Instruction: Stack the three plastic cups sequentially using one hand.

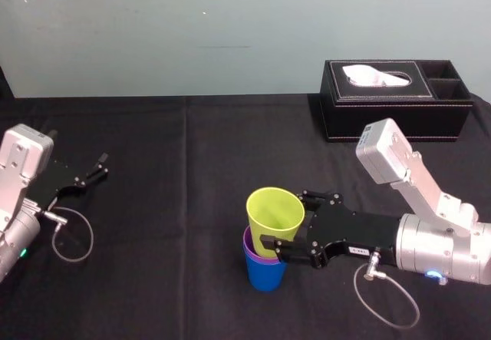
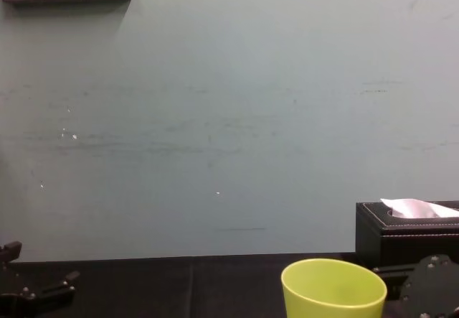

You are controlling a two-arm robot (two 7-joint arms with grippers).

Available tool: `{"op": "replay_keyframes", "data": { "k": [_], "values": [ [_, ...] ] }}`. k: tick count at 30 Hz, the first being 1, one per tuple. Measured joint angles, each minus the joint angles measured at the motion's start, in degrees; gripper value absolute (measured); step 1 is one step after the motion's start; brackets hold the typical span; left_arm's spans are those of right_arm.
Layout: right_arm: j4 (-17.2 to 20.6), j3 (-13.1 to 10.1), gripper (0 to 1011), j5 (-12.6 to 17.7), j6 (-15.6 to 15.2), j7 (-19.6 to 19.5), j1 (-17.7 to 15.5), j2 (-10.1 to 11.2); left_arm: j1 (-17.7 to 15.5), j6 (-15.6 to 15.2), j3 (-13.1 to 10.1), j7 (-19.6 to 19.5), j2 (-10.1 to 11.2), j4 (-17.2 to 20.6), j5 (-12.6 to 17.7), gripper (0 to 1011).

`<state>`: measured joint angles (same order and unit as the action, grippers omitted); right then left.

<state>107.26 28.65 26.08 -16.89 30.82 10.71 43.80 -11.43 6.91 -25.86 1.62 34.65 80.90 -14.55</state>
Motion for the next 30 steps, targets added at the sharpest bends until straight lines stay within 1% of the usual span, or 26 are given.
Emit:
{"op": "replay_keyframes", "data": {
  "k": [13,15,17,19,22,23,25,30],
  "values": [
    [0.06,-0.03,731,0.07,-0.02,-0.01,-0.01,0.01,0.00,0.00,0.00,0.00,0.00,0.00,0.00,1010],
    [0.07,-0.04,783,0.08,-0.02,-0.02,-0.02,0.02,0.00,0.00,0.00,0.00,0.00,0.00,0.00,1010],
    [0.08,-0.05,807,0.09,-0.02,-0.02,-0.03,0.03,0.00,0.00,0.00,0.00,0.00,0.00,0.00,1010],
    [0.09,-0.06,898,0.11,-0.02,-0.03,-0.04,0.04,0.00,0.00,0.00,0.00,0.00,0.00,0.00,1010],
    [0.11,-0.08,944,0.12,-0.02,-0.03,-0.06,0.05,0.00,0.00,0.00,0.00,0.00,0.00,0.00,1010],
    [0.12,-0.08,987,0.13,-0.02,-0.03,-0.07,0.05,0.00,0.00,0.00,0.00,0.00,0.00,0.00,1010],
    [0.13,-0.09,1004,0.14,-0.02,-0.03,-0.07,0.06,0.00,0.00,0.00,0.00,0.00,0.00,0.00,1010],
    [0.15,-0.12,1004,0.17,-0.02,-0.03,-0.07,0.07,0.00,0.00,0.00,0.00,0.00,0.00,0.00,1010]
  ]
}}
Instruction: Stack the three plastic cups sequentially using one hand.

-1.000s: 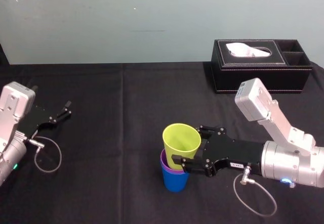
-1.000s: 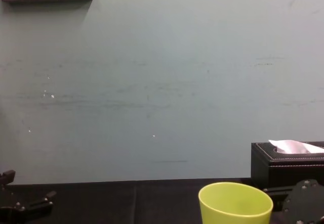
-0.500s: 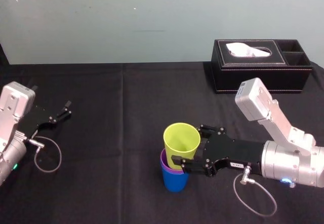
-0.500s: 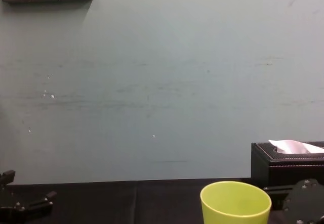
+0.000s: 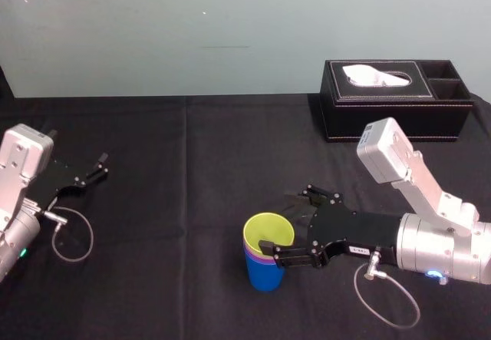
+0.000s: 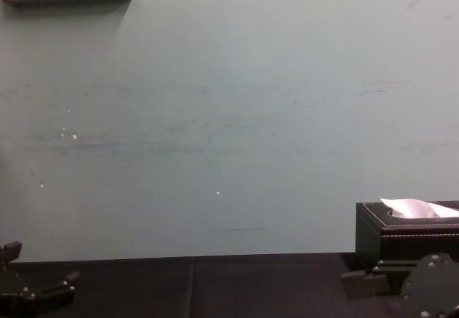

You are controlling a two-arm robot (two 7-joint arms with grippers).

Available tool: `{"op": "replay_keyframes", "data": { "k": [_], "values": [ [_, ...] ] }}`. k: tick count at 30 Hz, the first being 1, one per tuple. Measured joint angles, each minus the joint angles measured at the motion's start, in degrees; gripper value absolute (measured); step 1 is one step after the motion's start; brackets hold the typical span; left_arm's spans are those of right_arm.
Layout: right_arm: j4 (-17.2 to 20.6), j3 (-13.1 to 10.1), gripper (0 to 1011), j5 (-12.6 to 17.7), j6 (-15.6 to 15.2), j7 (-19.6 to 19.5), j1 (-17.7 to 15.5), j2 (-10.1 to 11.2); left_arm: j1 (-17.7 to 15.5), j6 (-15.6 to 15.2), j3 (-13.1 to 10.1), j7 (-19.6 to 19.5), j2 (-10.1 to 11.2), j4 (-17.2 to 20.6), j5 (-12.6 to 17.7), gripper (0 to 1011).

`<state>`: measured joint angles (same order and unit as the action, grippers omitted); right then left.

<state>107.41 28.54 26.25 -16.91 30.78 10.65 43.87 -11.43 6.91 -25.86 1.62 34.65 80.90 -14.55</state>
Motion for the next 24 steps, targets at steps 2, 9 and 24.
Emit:
{"op": "replay_keyframes", "data": {
  "k": [2,9,24],
  "values": [
    [0.00,0.00,1004,0.01,0.00,0.00,0.00,0.00,0.00,0.00,0.00,0.00,0.00,0.00,0.00,1010],
    [0.00,0.00,1004,0.03,0.00,0.00,0.00,0.00,0.00,0.00,0.00,0.00,0.00,0.00,0.00,1010],
    [0.00,0.00,1004,0.03,0.00,0.00,0.00,0.00,0.00,0.00,0.00,0.00,0.00,0.00,0.00,1010]
  ]
}}
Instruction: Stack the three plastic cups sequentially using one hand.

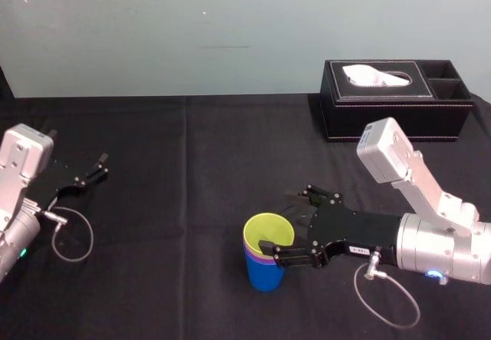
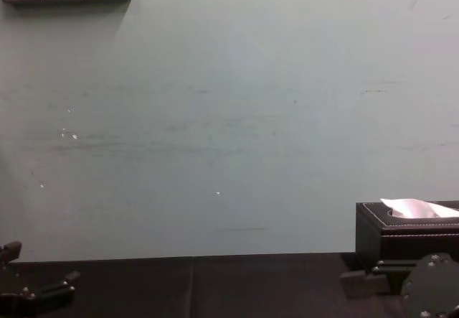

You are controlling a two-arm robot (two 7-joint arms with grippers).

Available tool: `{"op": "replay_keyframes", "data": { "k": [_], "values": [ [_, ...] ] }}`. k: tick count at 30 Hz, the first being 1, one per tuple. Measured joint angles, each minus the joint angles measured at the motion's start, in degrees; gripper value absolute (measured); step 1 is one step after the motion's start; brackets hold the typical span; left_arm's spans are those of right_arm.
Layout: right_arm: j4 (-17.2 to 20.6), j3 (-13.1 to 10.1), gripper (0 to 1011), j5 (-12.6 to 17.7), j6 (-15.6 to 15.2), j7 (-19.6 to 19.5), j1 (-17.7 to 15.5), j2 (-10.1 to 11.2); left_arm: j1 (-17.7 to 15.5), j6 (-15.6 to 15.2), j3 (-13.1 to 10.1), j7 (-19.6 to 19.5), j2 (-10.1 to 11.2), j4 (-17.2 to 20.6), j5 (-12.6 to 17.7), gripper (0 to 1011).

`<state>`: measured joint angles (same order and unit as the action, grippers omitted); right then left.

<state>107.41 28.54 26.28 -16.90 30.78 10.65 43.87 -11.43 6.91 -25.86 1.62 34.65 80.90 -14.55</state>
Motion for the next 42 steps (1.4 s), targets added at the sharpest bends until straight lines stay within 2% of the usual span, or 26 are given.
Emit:
{"op": "replay_keyframes", "data": {
  "k": [11,15,19,23,24,30,31,36,39,42],
  "values": [
    [0.00,0.00,1004,0.00,0.00,0.00,0.00,0.00,0.00,0.00,0.00,0.00,0.00,0.00,0.00,1010],
    [0.84,0.32,1004,-0.22,-1.47,-0.58,0.69,-0.76,0.00,0.00,0.00,0.00,0.00,0.00,0.00,1010],
    [2.63,-1.02,1004,0.84,-2.65,-1.55,0.68,-0.87,0.00,0.00,0.00,0.00,0.00,0.00,0.00,1010],
    [5.03,-4.41,1004,3.08,-3.00,-3.60,-0.64,0.19,0.00,0.00,0.00,0.00,0.00,0.00,0.00,1010],
    [5.03,-4.41,1004,3.08,-3.00,-3.60,-0.64,0.19,0.00,0.00,0.00,0.00,0.00,0.00,0.00,1010],
    [5.74,-10.46,1004,4.85,-1.82,-8.47,-5.44,1.79,0.00,0.00,0.00,0.00,0.00,0.00,0.00,1010],
    [5.46,-12.11,1004,5.29,-1.38,-9.60,-6.86,2.05,0.00,0.00,0.00,0.00,0.00,0.00,0.00,1010],
    [3.59,-17.09,1004,6.06,-0.14,-12.21,-10.88,2.55,0.00,0.00,0.00,0.00,0.00,0.00,0.00,1010],
    [2.11,-18.99,1004,6.32,0.44,-12.83,-12.52,2.23,0.00,0.00,0.00,0.00,0.00,0.00,0.00,1010],
    [1.07,-19.86,1004,6.49,0.94,-13.03,-13.44,1.74,0.00,0.00,0.00,0.00,0.00,0.00,0.00,1010]
  ]
}}
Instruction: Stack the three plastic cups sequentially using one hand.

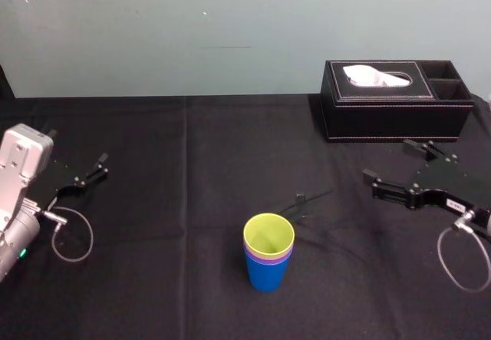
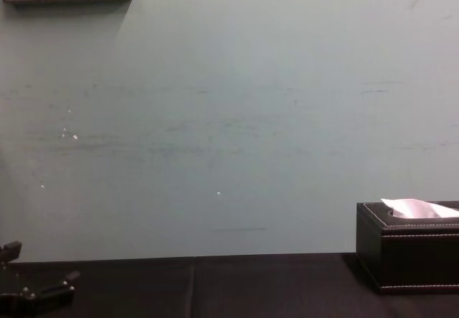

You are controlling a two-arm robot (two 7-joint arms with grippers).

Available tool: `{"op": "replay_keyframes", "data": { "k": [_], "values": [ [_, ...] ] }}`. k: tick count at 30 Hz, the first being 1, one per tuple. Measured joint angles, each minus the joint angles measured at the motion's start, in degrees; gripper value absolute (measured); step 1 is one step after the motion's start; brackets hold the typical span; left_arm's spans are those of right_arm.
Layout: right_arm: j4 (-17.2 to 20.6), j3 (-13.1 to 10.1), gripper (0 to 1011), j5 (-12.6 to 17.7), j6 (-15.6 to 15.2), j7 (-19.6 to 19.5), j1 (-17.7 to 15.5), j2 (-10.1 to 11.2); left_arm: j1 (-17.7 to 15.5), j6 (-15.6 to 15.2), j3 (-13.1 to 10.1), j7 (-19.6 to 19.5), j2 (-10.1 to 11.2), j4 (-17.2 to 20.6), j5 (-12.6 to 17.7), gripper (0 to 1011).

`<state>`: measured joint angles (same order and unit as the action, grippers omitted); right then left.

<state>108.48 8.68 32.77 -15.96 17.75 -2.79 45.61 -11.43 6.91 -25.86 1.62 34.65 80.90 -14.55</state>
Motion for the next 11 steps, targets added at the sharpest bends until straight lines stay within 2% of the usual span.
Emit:
{"op": "replay_keyframes", "data": {
  "k": [11],
  "values": [
    [-0.25,-0.25,1004,0.05,0.20,-0.09,-0.23,-0.15,0.00,0.00,0.00,0.00,0.00,0.00,0.00,1010]
  ]
}}
